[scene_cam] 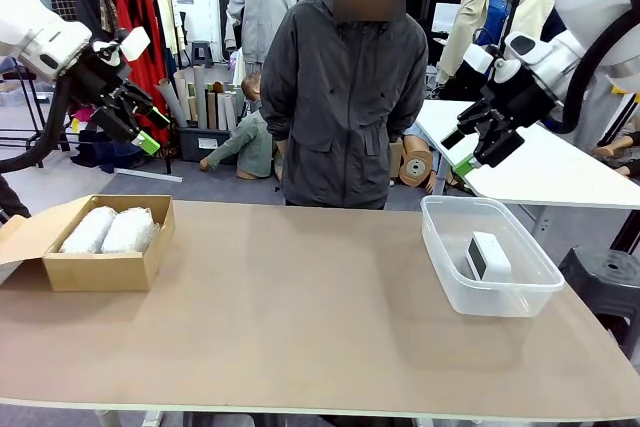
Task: Separate and place wrapped and unwrapped clocks.
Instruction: If the picked Digital clock is wrapped, place it in the Package Box ; if not, place it in the Organizing box.
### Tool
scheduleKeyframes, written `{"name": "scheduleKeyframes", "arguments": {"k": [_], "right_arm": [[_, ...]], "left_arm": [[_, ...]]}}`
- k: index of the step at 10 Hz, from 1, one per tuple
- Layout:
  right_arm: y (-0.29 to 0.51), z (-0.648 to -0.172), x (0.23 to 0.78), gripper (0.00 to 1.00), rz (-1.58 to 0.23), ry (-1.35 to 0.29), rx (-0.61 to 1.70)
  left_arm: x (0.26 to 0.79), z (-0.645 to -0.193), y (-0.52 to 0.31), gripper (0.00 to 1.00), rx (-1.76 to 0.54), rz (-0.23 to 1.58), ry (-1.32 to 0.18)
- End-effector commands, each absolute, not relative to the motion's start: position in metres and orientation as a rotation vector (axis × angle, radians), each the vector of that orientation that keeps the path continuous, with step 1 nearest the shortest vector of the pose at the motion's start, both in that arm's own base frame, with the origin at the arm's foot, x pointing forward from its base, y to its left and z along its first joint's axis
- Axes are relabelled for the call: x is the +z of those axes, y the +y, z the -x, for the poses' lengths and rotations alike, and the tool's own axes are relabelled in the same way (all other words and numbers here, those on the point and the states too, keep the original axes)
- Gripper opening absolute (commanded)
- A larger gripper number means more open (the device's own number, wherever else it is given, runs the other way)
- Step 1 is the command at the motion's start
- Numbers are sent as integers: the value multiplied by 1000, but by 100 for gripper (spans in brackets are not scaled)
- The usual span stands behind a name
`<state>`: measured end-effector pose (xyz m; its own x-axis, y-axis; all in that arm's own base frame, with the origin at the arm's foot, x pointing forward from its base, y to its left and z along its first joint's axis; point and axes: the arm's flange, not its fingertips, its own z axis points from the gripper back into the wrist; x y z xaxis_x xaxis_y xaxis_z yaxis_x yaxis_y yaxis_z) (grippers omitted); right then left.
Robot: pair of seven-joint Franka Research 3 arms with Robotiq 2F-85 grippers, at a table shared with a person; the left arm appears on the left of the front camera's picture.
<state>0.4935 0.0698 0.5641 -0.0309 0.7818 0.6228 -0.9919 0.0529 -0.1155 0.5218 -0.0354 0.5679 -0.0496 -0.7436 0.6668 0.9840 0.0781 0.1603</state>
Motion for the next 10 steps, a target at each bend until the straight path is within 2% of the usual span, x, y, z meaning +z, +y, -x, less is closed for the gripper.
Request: {"name": "scheduleKeyframes", "arguments": {"k": [1,7,8,10], "right_arm": [[56,-518,567,100,-502,-724,1544],[39,-537,559,100,-656,-757,1369],[41,-533,554,100,-585,-741,1455],[41,-533,554,100,-585,-741,1455]], "left_arm": [[569,-521,-35,100,-1469,425,-716],[569,-521,-35,100,-1469,425,-716],[569,-521,-35,100,-1469,425,-716],[569,-521,-35,100,-1469,425,-716]]}}
